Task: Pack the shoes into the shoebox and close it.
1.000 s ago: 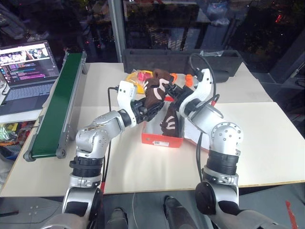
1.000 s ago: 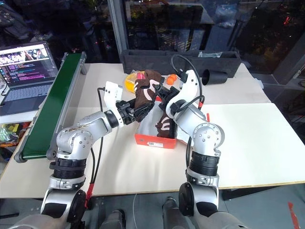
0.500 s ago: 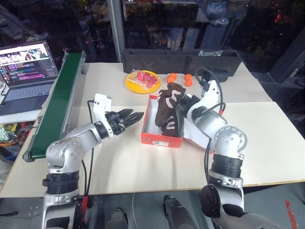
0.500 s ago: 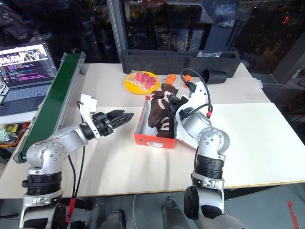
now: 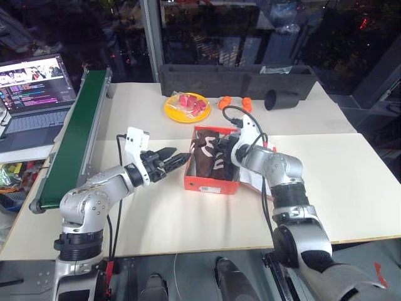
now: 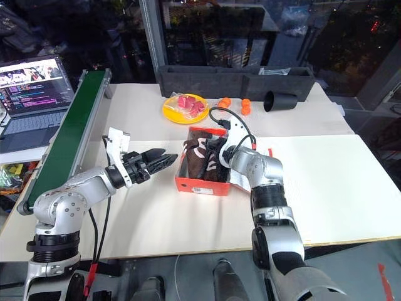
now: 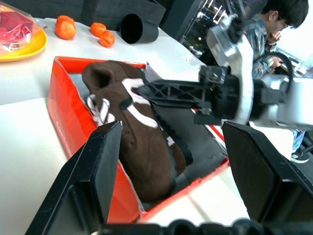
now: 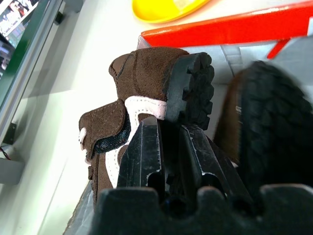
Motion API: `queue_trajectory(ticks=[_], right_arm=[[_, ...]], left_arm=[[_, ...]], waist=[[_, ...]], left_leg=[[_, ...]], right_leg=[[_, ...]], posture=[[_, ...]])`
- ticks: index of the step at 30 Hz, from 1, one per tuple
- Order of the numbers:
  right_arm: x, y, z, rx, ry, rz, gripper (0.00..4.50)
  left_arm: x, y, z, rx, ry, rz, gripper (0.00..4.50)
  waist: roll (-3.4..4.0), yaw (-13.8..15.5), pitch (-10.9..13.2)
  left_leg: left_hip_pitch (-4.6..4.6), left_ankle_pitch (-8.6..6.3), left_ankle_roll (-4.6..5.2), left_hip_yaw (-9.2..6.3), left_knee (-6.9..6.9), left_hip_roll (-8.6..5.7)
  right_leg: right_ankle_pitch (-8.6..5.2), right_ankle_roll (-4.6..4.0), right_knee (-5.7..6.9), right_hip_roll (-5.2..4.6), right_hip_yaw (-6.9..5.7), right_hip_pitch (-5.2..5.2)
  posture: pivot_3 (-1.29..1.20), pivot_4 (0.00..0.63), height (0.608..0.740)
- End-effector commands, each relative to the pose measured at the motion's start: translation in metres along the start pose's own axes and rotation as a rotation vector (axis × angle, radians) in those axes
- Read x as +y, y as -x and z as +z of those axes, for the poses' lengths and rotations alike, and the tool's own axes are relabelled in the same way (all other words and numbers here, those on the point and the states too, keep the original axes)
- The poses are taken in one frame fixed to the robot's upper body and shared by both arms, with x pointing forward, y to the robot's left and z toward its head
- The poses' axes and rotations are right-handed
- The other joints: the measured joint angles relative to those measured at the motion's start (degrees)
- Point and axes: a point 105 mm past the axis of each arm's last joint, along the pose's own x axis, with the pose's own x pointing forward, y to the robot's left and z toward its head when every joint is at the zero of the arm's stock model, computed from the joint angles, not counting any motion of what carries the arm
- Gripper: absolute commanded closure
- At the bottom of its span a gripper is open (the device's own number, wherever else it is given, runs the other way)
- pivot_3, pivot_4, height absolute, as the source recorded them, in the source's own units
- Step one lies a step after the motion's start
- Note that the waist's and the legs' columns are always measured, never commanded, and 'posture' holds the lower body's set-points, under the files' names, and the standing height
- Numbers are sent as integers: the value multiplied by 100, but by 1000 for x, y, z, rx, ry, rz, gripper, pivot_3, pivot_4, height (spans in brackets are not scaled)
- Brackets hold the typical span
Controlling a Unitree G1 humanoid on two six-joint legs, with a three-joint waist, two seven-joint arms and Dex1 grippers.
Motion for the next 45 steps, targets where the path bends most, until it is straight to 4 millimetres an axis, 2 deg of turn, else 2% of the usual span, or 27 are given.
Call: queue_trajectory(ticks=[1, 6, 9, 13, 19, 23, 26, 27, 28, 30, 33, 37, 39, 44, 45], right_arm=[[-5, -12, -49, 188, 20, -19, 4365], [-5, -17, -80, 304, 61, -4, 4365], [-6, -17, -99, 368, 58, 6, 4365], [-18, -11, -134, 487, 79, -7, 4365], [-31, -6, -163, 586, 208, -22, 4365], [-25, -5, -190, 658, 243, 10, 4365], [-24, -5, -200, 662, 201, 4, 4365], [-25, -5, -201, 650, 181, -7, 4365], [-28, -6, -200, 622, 134, -33, 4365], [-33, -7, -198, 579, 70, -72, 4365], [-31, -12, -182, 509, 10, -82, 4365], [-24, -20, -159, 420, -52, -73, 4365], [-22, -22, -143, 367, -93, -78, 3390], [-21, -23, -107, 249, -163, -94, 1825], [-21, -22, -95, 215, -178, -92, 1521]], left_arm=[[-8, -1, 7, -18, -32, -29, 1028], [-10, -3, 7, -15, -34, -36, 1028], [-10, -3, 7, -12, -35, -41, 1028], [-12, -5, 7, -7, -39, -49, 1028], [-13, -5, 6, 1, -40, -54, 1028], [-12, -6, 6, 5, -41, -53, 1028], [-12, -5, 6, 7, -43, -51, 1028], [-12, -5, 6, 7, -44, -50, 1028], [-12, -6, 6, 8, -45, -49, 1028], [-13, -6, 7, 8, -47, -48, 1028], [-12, -5, 7, 11, -49, -47, 1028], [-10, -6, 7, 16, -50, -46, 1028], [-10, -7, 7, 19, -50, -46, 1004], [-11, -10, 8, 24, -57, -63, 1004], [-11, -10, 8, 24, -57, -64, 1004]], waist=[[0, -13, -1], [-2, -56, -10], [-6, -96, -18], [-5, -135, -64], [9, -132, -231], [17, -118, -352], [41, -103, -399], [40, -90, -405], [42, -72, -412], [53, -9, -439], [57, 85, -448], [61, 86, -449], [78, 84, -435], [107, 68, -398], [109, 70, -391]], left_leg=[[1, 0, 0, 0, -1, 0], [13, -1, 1, 0, -2, 0], [61, -7, 8, -1, -7, 1], [100, -15, 19, -1, -10, 0], [170, -64, 18, -5, -15, 0], [194, -110, 4, -9, -14, 0], [241, -169, 22, -16, -14, 0], [288, -193, 24, -17, -15, 0], [305, -219, 38, -25, -14, 0], [331, -258, 35, -36, -3, 0], [316, -294, 48, -51, 1, -5], [315, -315, 82, -67, 0, -4], [315, -315, 82, -70, 0, -4], [306, -311, 76, -79, 22, -5], [305, -310, 76, -81, 22, -5]], right_leg=[[-1, 0, 0, 0, 0, 2], [-3, 3, -2, 0, 0, 19], [-11, 2, -13, 0, -2, 72], [-45, -40, -15, -1, -5, 110], [-116, -52, -12, -1, -8, 178], [-182, -54, 3, 0, -8, 205], [-248, -65, 9, 0, -14, 281], [-273, -67, 12, 0, -17, 305], [-300, -61, 11, 0, -22, 351], [-351, -72, 13, 1, -25, 375], [-373, -36, 12, 2, -29, 379], [-396, -47, 18, 3, -47, 381], [-395, -48, 23, 4, -49, 379], [-392, -55, 25, 9, -51, 377], [-392, -56, 25, 9, -51, 377]], posture=[[0, 150, 710], [0, 150, 710], [0, 150, 710], [0, 150, 710], [0, 150, 710], [0, 150, 710], [0, 150, 710], [0, 150, 710], [0, 150, 710], [0, 150, 710], [0, 150, 710], [0, 150, 710], [0, 150, 710], [0, 150, 710], [0, 150, 710]])
